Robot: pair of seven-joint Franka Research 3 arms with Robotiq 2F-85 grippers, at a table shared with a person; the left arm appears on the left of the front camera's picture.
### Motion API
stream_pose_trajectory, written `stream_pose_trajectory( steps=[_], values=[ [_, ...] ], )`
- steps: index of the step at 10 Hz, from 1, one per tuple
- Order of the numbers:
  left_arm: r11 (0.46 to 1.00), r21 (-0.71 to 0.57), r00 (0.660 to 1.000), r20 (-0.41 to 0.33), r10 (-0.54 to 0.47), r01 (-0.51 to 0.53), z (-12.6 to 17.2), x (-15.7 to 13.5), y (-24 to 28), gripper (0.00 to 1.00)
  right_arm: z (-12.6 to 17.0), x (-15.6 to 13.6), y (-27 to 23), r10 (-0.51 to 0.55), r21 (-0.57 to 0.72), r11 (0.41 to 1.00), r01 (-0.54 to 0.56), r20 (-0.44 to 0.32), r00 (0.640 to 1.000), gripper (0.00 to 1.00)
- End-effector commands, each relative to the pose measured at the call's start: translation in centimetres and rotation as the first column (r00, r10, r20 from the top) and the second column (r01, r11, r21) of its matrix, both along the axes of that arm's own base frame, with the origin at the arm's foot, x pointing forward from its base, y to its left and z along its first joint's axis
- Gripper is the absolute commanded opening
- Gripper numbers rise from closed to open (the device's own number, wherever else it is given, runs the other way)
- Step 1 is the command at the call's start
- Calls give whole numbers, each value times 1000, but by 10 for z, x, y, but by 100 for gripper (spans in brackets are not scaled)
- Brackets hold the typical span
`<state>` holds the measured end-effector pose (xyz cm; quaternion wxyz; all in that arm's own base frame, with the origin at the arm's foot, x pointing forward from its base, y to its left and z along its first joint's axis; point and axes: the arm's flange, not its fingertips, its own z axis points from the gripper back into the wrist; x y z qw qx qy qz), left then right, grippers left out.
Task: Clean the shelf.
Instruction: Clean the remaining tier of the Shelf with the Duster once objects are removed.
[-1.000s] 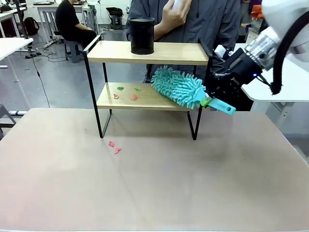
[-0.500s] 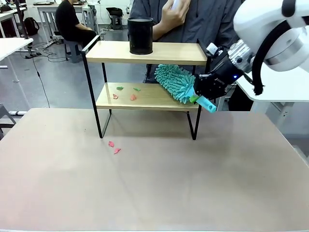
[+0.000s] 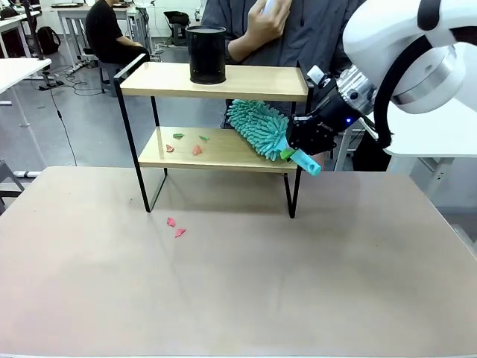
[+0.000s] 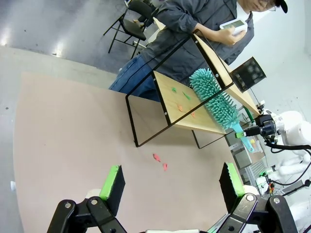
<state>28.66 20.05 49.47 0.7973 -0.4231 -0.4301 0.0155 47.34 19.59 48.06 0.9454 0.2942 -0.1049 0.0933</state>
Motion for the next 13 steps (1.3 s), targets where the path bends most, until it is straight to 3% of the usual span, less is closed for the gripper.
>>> stream_pose_trajectory(
  steps=[1, 5, 9, 13],
  values=[
    [1000, -4, 1000, 30, -1, 1, -2, 0, -1, 100, -2, -3, 16, 49, 24, 999, -49, -1, 999, 12],
    [1000, -4, 1000, 30, -1, 1, -2, 0, -1, 100, 3, -10, -1, -7, 41, 999, 6, 40, 999, 12],
    [1000, -4, 1000, 30, -1, 1, -2, 0, -1, 100, 26, -57, -20, -89, 55, 995, 83, 118, 989, 12],
    [1000, -4, 1000, 30, -1, 1, -2, 0, -1, 100, 19, -67, 2, -71, 14, 997, 69, 136, 988, 12]
  ],
)
